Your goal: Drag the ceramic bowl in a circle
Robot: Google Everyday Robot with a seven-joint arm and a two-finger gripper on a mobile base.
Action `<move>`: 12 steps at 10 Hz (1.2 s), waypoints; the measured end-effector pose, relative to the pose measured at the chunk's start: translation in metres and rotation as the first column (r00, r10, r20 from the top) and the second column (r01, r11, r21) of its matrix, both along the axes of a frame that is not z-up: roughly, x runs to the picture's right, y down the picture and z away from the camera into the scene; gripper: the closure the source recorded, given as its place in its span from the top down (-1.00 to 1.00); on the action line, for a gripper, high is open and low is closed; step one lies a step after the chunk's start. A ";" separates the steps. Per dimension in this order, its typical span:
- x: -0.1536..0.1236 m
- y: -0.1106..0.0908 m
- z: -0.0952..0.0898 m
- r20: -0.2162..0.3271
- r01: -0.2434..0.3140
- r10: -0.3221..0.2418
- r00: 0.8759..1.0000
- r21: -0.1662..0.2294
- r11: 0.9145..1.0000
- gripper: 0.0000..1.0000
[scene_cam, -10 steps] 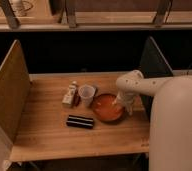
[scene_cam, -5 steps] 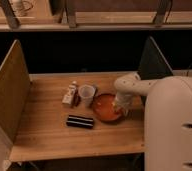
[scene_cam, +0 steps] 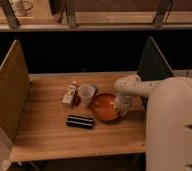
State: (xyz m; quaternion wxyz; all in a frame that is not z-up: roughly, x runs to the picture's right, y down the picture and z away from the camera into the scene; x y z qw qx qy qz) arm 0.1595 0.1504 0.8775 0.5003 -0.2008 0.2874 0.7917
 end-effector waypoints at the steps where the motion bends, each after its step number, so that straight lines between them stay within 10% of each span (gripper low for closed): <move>1: 0.007 -0.006 -0.005 -0.017 0.010 -0.010 1.000 0.015 1.000 -1.00; 6: 0.046 -0.050 -0.013 -0.123 0.076 -0.063 0.990 0.099 0.992 -1.00; 12: -0.014 -0.064 0.003 -0.024 0.100 -0.098 0.995 0.136 0.986 -1.00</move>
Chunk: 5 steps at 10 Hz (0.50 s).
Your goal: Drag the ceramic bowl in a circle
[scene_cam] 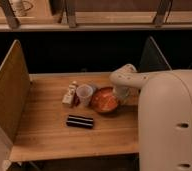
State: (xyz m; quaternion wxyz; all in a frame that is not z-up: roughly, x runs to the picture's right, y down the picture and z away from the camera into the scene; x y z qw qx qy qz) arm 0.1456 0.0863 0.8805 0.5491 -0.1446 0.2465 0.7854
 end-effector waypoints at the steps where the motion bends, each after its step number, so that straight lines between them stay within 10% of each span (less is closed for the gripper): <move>1: -0.017 0.005 -0.007 0.038 -0.005 0.005 0.999 -0.004 1.000 -1.00; 5: -0.041 0.028 -0.052 0.124 -0.011 0.016 0.992 -0.038 0.999 -1.00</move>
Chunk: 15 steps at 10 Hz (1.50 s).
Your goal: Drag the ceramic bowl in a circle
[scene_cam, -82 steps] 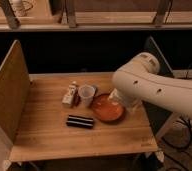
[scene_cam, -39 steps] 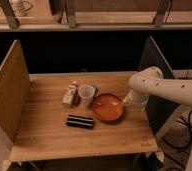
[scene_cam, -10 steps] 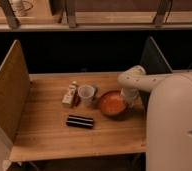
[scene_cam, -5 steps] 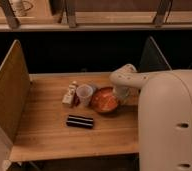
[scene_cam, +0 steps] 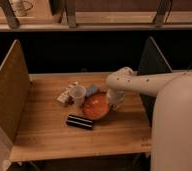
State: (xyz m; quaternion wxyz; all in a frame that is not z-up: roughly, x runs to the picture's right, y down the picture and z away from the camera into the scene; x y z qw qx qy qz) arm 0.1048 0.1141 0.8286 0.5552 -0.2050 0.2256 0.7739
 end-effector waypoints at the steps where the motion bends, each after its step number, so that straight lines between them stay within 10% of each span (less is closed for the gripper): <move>1: 0.006 0.009 -0.011 -0.003 0.003 -0.004 1.000 -0.016 1.000 -1.00; 8: 0.120 0.015 0.016 -0.269 -0.040 0.027 0.963 -0.041 0.998 -1.00; 12: 0.072 -0.030 0.058 -0.192 -0.001 0.001 0.981 0.002 1.000 -1.00; 15: 0.025 -0.035 0.056 -0.091 0.016 -0.015 0.996 0.004 1.000 -1.00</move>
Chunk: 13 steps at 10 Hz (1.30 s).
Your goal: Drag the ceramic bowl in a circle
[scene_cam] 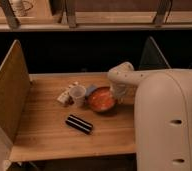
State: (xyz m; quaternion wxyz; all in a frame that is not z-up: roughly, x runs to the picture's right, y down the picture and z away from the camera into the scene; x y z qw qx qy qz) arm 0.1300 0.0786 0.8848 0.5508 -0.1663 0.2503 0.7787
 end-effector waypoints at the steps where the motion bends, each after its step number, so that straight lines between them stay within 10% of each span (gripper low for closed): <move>1: -0.006 0.003 -0.010 0.019 -0.009 0.009 1.000 -0.004 1.000 -1.00; 8: 0.044 0.053 -0.081 -0.040 -0.030 0.027 0.999 -0.089 0.996 -1.00; 13: 0.103 0.031 -0.046 -0.208 -0.058 0.051 0.977 -0.027 0.998 -1.00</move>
